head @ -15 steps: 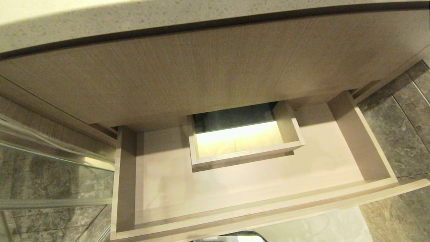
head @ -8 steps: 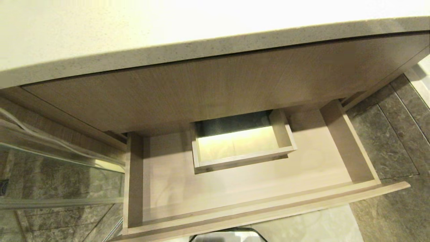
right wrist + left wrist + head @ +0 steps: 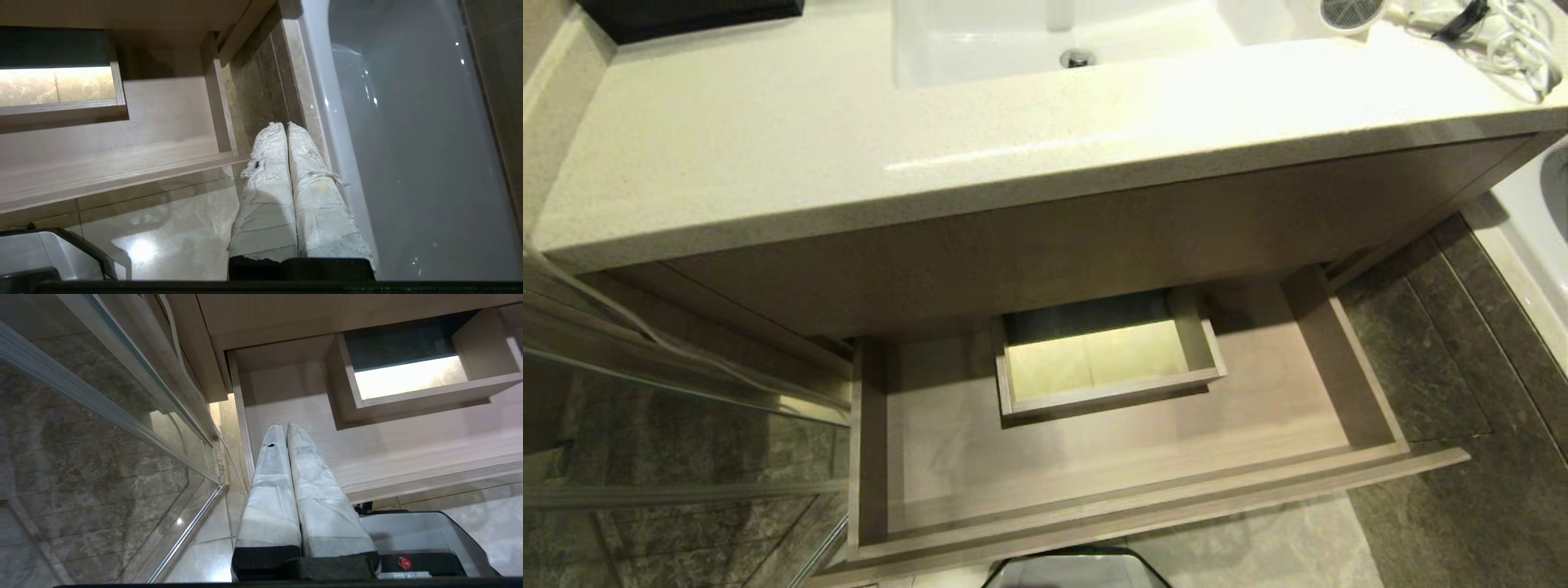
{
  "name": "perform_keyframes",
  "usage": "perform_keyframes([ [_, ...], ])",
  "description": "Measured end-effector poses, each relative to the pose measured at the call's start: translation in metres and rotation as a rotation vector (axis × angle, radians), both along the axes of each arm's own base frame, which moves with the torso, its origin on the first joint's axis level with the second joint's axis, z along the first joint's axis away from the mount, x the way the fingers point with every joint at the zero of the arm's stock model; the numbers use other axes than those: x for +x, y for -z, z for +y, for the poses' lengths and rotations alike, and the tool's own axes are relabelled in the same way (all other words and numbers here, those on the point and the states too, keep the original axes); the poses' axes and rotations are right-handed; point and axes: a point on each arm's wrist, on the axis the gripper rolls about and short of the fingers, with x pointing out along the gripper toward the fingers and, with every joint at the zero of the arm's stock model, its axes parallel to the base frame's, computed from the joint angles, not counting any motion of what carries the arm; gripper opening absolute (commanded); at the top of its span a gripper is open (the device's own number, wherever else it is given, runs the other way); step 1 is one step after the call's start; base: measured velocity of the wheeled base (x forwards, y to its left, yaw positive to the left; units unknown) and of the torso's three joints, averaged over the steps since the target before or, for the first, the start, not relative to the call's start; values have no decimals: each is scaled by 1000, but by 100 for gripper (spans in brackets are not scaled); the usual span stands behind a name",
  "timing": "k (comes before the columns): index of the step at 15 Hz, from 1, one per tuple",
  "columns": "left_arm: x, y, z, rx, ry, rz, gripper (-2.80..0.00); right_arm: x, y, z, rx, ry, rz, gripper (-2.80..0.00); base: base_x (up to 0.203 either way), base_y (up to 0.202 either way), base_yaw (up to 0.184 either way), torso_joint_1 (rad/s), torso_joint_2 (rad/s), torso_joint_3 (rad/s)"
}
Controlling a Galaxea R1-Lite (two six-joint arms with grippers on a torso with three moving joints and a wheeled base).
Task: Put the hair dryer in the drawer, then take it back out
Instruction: Pick up the hairdryer
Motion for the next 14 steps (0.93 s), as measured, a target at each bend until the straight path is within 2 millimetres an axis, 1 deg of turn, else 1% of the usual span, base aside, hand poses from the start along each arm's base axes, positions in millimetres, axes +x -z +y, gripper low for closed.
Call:
perform_keyframes([
  [3,0,0,0,0,0,-1,-280,0,-2,0,-2,3,-8,-280,0,0,0,275,-556,-279],
  [9,0,0,0,0,0,-1,-280,1,-2,0,-4,4,-15,-280,0,0,0,184,-363,-183],
  [11,0,0,0,0,0,-1,-280,1,-1,0,-10,1,-8,-280,0,0,0,69,-144,-64],
  [14,0,0,0,0,1,-1,-280,1,-1,0,-17,1,-8,-280,0,0,0,189,-25,154],
])
